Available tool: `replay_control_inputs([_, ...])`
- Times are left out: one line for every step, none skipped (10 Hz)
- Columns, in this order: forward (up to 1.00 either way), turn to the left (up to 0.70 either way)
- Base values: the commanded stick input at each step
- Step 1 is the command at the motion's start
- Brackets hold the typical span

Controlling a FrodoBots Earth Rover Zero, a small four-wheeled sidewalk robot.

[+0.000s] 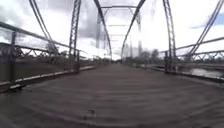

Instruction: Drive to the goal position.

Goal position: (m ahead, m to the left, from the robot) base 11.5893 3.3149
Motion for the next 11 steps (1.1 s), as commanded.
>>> replay_control_inputs([1.0,0.0])
replay_control_inputs([1.0,0.0])
replay_control_inputs([1.0,0.0])
replay_control_inputs([1.0,0.0])
replay_control_inputs([1.0,0.0])
replay_control_inputs([1.0,0.0])
replay_control_inputs([1.0,0.0])
replay_control_inputs([1.0,0.0])
replay_control_inputs([1.0,0.0])
replay_control_inputs([1.0,0.0])
replay_control_inputs([1.0,0.0])
